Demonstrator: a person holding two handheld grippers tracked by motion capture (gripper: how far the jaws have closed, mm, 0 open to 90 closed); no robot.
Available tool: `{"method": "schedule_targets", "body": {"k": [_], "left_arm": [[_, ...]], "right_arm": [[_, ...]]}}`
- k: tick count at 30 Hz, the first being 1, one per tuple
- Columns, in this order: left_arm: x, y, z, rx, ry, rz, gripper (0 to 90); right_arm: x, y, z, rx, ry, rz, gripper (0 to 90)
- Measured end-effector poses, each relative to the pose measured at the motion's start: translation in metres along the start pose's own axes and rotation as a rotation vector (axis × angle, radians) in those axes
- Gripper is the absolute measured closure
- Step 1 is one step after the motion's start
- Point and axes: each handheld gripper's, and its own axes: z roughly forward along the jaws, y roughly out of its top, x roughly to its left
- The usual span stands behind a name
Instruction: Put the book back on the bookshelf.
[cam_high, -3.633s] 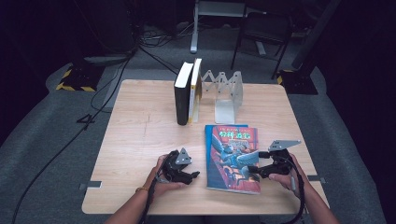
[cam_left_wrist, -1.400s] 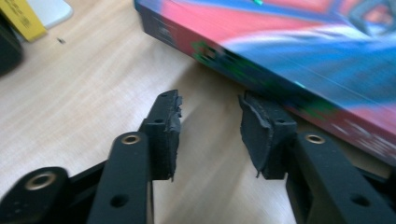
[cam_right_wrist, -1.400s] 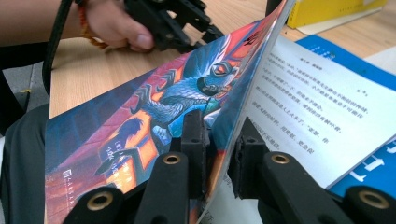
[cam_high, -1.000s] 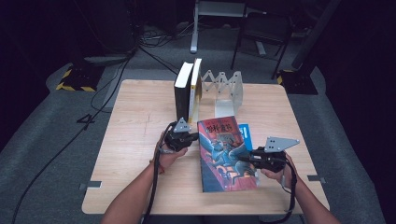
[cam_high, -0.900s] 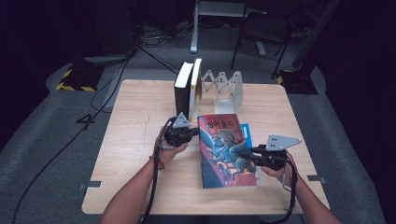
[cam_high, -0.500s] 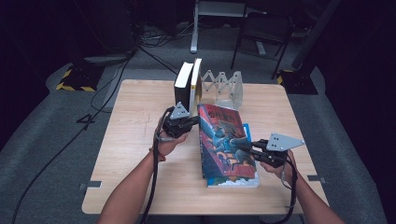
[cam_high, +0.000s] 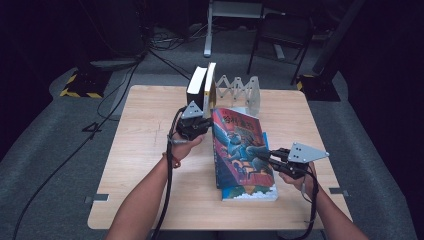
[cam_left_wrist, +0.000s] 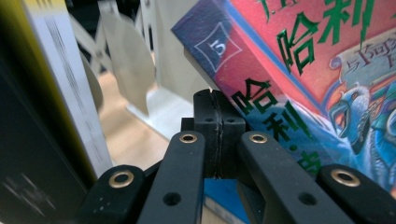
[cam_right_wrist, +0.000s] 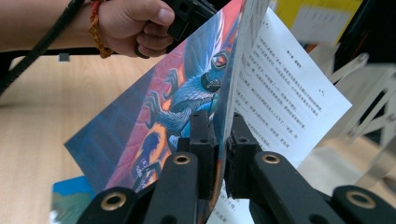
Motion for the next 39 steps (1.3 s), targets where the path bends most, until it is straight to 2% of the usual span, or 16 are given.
{"method": "schedule_targets", "body": {"k": [2, 3, 5, 10, 14, 17, 19, 23, 28, 29, 32, 35, 36, 37, 39], "left_arm": [[-0.002, 0.009, -0.006, -0.012, 0.005, 0.023, 89.6], [-0.002, 0.009, -0.006, -0.012, 0.005, 0.023, 89.6], [-0.006, 0.014, -0.013, -0.027, 0.008, 0.05, 89.6], [-0.015, 0.013, -0.025, -0.087, -0.028, 0.046, 89.6], [-0.029, 0.012, -0.031, -0.113, -0.047, 0.078, 89.4], [-0.038, 0.012, -0.034, -0.095, -0.024, 0.125, 87.6], [-0.04, 0.01, -0.034, -0.089, -0.013, 0.129, 83.3], [-0.045, -0.002, -0.038, -0.068, -0.001, 0.131, 82.9], [-0.048, -0.018, -0.038, -0.038, -0.034, 0.126, 81.3], [-0.051, -0.021, -0.038, -0.027, -0.049, 0.132, 79.0], [-0.059, -0.03, -0.035, 0.008, -0.048, 0.155, 76.4], [-0.063, -0.043, -0.032, 0.043, -0.071, 0.117, 61.0], [-0.064, -0.048, -0.031, 0.057, -0.106, 0.106, 58.6], [-0.066, -0.054, -0.029, 0.065, -0.12, 0.093, 54.6], [-0.066, -0.064, -0.022, 0.109, -0.16, -0.001, 48.5]], "right_arm": [[-0.002, 0.004, -0.001, -0.013, -0.014, -0.01, 84.5], [-0.002, 0.004, -0.001, -0.013, -0.014, -0.01, 84.5], [-0.001, 0.006, -0.003, -0.022, -0.021, -0.028, 85.1], [0.01, 0.002, -0.007, -0.025, -0.022, -0.045, 86.0], [0.014, -0.008, -0.012, -0.029, -0.016, -0.004, 86.6], [0.017, -0.012, -0.018, -0.016, -0.016, 0.0, 86.7], [0.017, -0.013, -0.02, -0.015, -0.015, 0.0, 86.7], [0.019, -0.016, -0.025, -0.007, -0.025, 0.006, 86.7], [0.021, -0.018, -0.027, 0.002, -0.035, 0.017, 86.5], [0.022, -0.018, -0.027, 0.002, -0.035, 0.017, 86.5], [0.024, -0.018, -0.027, 0.012, -0.035, 0.011, 86.3], [0.025, -0.021, -0.027, 0.024, -0.036, 0.007, 86.0], [0.026, -0.022, -0.027, 0.026, -0.035, 0.008, 85.8], [0.026, -0.023, -0.028, 0.03, -0.035, 0.008, 85.8], [0.025, -0.025, -0.027, 0.03, -0.035, 0.026, 85.5]]}}
